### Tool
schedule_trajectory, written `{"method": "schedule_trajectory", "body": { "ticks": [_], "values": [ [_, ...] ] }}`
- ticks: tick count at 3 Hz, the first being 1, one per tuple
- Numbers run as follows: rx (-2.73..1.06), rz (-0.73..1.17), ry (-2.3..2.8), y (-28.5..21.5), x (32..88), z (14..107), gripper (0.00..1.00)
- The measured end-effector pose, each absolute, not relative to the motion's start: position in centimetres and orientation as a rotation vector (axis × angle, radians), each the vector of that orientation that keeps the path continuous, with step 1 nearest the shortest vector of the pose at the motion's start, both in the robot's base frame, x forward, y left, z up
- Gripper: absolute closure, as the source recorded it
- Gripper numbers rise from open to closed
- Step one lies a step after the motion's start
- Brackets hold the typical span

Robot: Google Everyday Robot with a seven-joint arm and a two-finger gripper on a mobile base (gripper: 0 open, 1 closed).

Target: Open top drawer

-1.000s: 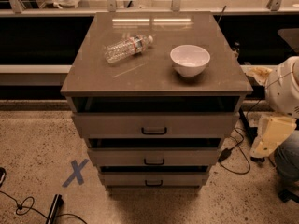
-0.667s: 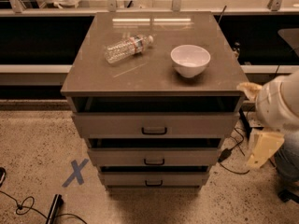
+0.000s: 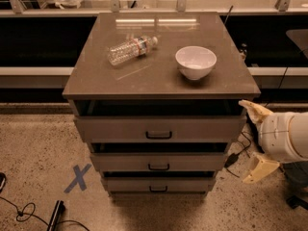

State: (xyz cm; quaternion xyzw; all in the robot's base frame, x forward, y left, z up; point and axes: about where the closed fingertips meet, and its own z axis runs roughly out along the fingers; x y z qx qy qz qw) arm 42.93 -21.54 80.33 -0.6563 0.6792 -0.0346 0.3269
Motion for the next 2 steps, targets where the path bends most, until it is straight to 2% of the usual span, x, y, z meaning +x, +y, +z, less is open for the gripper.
{"method": "schedule_trajectory", "body": {
  "ticks": [2],
  "values": [
    [-1.73,-0.097,1.735,-20.2,43.2,78.4,0.0]
  ]
}}
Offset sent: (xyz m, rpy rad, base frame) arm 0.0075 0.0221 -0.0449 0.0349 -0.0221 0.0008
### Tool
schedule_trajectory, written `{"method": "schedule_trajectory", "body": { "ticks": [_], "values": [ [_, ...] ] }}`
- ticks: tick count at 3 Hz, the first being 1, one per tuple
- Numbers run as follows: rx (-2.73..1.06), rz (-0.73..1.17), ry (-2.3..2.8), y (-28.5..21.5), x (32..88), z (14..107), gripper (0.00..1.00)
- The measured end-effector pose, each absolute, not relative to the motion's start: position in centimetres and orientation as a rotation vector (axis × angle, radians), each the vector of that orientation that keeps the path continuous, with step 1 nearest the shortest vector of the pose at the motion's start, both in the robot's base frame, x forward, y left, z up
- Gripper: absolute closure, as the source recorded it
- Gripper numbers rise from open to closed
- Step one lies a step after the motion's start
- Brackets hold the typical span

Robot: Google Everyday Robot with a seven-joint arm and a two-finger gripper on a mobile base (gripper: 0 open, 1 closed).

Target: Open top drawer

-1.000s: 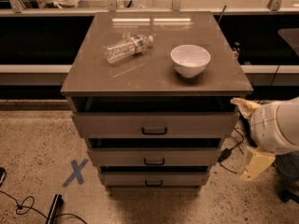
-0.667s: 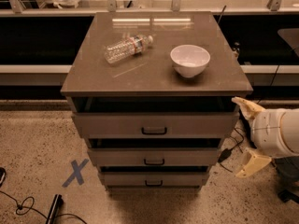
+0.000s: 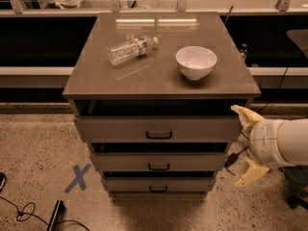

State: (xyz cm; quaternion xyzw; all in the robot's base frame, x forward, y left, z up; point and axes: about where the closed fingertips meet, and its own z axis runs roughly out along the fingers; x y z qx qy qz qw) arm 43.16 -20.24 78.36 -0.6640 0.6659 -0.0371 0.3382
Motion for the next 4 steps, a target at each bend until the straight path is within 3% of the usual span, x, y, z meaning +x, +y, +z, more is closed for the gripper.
{"method": "schedule_trajectory", "body": {
  "ticks": [2,3,4],
  "values": [
    [-1.802,-0.109,1.7,-15.6,45.1,69.3,0.0],
    [-1.811,-0.155,1.712,-15.0,49.0,65.9,0.0],
    [-1.812,-0.155,1.712,-15.0,49.0,65.9,0.0]
  ]
}}
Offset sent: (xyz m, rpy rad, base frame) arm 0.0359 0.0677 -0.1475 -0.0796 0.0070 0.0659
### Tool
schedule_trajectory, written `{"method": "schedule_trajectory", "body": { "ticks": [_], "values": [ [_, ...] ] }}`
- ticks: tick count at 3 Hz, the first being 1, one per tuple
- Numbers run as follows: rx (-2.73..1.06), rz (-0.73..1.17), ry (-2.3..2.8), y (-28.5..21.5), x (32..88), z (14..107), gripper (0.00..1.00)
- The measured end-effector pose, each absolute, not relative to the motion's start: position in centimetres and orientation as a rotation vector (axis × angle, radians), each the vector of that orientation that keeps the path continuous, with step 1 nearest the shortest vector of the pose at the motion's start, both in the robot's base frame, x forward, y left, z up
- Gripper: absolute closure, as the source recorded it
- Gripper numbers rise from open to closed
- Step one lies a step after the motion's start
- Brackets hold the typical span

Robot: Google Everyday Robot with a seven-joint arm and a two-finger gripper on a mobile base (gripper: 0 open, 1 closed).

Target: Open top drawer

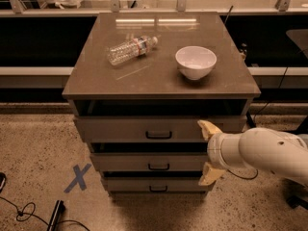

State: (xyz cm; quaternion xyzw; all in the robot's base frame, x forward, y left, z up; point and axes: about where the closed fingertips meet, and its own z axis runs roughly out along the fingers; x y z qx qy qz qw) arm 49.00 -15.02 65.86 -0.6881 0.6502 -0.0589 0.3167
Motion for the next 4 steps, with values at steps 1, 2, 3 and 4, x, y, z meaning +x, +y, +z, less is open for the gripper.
{"method": "schedule_trajectory", "body": {
  "ticks": [1,2,3,4],
  "values": [
    [-1.827,-0.164,1.721,-15.5,49.6,66.0,0.0],
    [-1.825,-0.19,1.729,-16.9,51.2,66.0,0.0],
    [-1.846,-0.225,1.74,-18.6,53.7,65.8,0.0],
    [-1.877,-0.241,1.732,-19.1,55.4,65.7,0.0]
  ]
}}
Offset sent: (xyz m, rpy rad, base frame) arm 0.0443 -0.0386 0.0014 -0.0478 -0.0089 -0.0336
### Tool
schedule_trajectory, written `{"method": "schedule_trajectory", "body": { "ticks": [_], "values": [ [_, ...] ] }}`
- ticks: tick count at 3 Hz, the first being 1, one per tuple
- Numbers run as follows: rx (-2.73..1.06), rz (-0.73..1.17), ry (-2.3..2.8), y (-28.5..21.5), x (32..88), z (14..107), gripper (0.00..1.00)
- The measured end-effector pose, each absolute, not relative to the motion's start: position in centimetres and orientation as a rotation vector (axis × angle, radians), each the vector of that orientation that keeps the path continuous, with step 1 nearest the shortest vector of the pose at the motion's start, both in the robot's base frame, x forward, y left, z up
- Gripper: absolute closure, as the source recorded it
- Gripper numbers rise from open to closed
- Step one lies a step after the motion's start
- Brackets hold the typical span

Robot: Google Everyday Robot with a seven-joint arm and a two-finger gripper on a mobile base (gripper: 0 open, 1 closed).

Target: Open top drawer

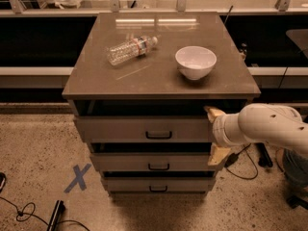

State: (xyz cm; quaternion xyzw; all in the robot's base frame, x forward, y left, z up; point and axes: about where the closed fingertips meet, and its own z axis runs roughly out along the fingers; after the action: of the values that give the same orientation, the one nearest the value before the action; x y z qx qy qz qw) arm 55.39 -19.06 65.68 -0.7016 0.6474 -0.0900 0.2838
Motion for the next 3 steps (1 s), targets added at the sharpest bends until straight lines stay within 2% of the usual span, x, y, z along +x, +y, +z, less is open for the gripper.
{"method": "schedule_trajectory", "body": {
  "ticks": [1,2,3],
  "values": [
    [-1.895,-0.237,1.728,-19.3,57.1,65.3,0.0],
    [-1.923,-0.221,1.722,-19.2,58.1,64.7,0.05],
    [-1.949,-0.208,1.721,-19.2,58.3,64.7,0.27]
  ]
}}
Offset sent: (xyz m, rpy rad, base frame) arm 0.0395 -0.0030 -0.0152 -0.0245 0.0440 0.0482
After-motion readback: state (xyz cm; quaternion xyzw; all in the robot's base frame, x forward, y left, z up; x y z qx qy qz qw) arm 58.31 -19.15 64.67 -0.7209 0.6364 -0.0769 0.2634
